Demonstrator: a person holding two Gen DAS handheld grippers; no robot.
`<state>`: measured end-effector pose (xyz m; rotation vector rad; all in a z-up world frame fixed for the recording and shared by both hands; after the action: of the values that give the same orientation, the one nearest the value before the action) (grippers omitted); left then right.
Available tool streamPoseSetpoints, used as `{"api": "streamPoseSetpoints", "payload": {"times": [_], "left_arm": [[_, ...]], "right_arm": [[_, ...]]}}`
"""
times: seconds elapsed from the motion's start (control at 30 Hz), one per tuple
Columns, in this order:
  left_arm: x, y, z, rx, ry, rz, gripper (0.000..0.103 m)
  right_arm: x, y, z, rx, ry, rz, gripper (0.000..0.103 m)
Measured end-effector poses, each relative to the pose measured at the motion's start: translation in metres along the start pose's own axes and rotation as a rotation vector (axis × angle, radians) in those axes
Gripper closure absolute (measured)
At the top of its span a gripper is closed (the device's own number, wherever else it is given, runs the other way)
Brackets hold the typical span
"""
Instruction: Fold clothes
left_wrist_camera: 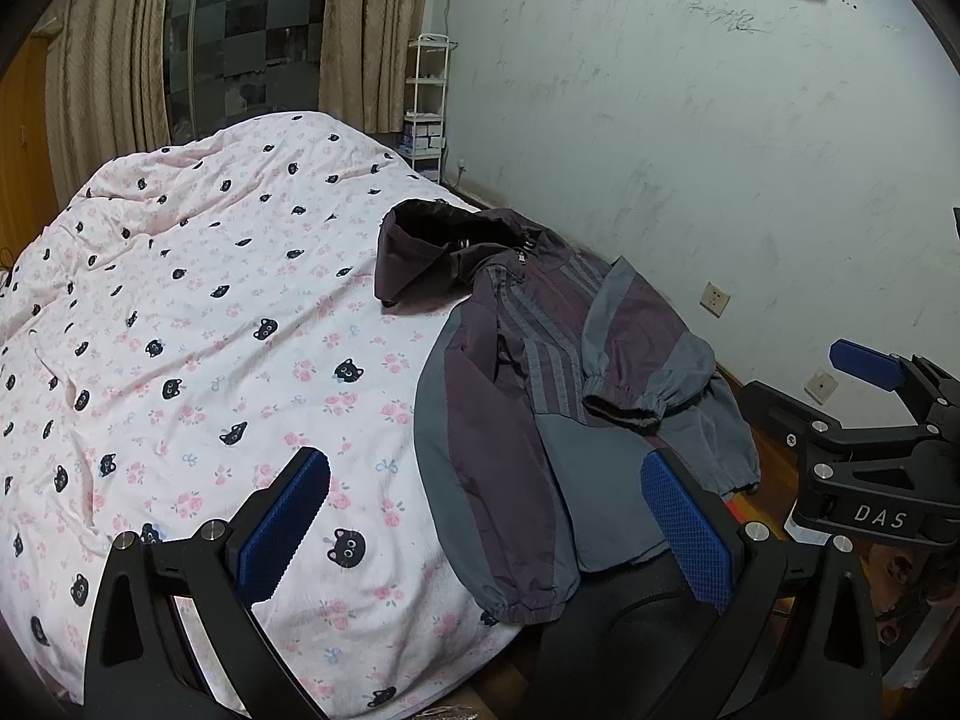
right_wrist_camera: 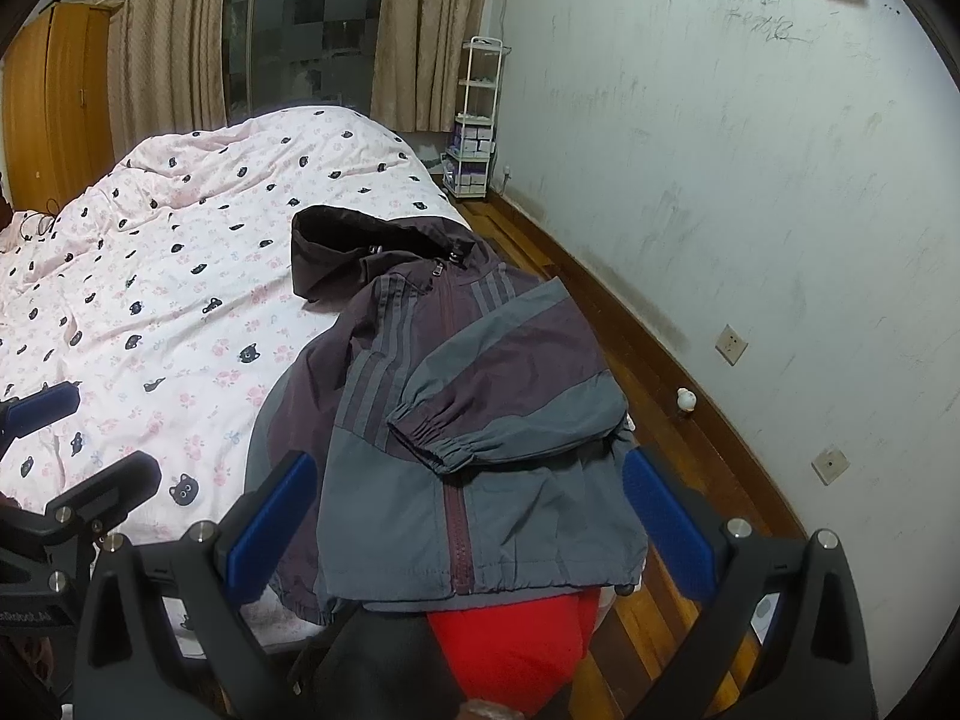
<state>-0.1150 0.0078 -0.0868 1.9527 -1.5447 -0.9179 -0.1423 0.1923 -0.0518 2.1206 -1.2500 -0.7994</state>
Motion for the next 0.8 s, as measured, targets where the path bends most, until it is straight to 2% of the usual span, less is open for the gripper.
{"api": "streamPoseSetpoints", "payload": {"times": [0.3,0.8], "left_arm": [[0.009,0.012,0.025,-0.022,0.022,0.011,0.0],[0.03,0.012,0.149,0.163,-0.061,0.014,0.0]], "right_arm": [[-0.003,-0.001,0.013,0.031,0.01,0.013,0.0],[-0.024,-0.017,0.041,0.079,0.002,0.058,0.0]]}}
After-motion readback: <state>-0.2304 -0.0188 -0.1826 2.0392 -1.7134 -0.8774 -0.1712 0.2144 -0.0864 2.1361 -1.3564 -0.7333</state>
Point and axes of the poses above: each gripper's, at about its wrist camera, not at the fingertips, and z roughly the way its jaws point, x to its left, y to its top, the point moved 9 cm from there along z, roughly the way its jaws point, and after that the axes turned 9 degrees about -z, right-handed, at the moved point
